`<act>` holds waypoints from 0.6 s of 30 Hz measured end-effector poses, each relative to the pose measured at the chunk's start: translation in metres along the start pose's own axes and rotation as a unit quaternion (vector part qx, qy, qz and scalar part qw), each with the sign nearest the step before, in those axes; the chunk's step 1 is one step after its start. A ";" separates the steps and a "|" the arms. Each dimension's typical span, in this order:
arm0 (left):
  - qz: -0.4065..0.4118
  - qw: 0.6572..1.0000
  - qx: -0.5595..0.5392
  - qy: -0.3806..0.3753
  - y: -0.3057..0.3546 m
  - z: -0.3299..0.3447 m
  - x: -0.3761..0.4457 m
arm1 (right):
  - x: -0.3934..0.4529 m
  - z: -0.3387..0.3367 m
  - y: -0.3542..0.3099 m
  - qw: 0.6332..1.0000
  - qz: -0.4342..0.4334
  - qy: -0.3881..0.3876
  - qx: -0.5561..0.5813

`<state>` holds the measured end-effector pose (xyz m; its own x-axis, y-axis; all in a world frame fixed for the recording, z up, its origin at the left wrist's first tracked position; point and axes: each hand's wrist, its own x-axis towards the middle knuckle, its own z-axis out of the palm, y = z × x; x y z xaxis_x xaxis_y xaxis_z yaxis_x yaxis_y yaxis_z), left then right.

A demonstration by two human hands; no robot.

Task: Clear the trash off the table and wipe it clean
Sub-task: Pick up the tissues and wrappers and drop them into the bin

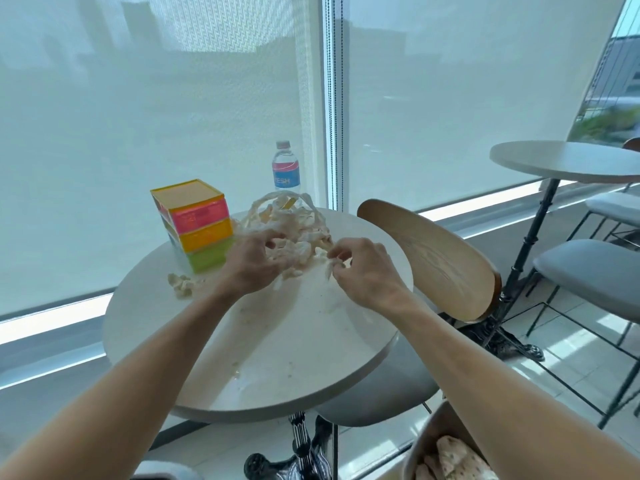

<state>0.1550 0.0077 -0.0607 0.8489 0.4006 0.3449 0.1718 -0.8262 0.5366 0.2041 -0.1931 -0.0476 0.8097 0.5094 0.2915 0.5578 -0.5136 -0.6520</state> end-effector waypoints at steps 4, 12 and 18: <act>0.014 0.999 0.035 -0.007 0.012 0.011 0.003 | -0.008 -0.006 -0.001 0.999 -0.002 0.020 0.036; 0.028 0.998 0.001 0.048 0.031 0.017 -0.005 | -0.030 -0.024 0.011 0.997 0.000 0.053 0.064; 0.077 0.990 -0.088 0.081 0.076 0.012 -0.034 | -0.060 -0.040 0.037 0.991 0.036 0.066 0.109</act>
<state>0.1448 -0.0737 -0.0405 0.7644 0.3459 0.5441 -0.0544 -0.8063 0.5890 0.1836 -0.2697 -0.0613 0.8707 0.3743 0.3191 0.4573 -0.3767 -0.8056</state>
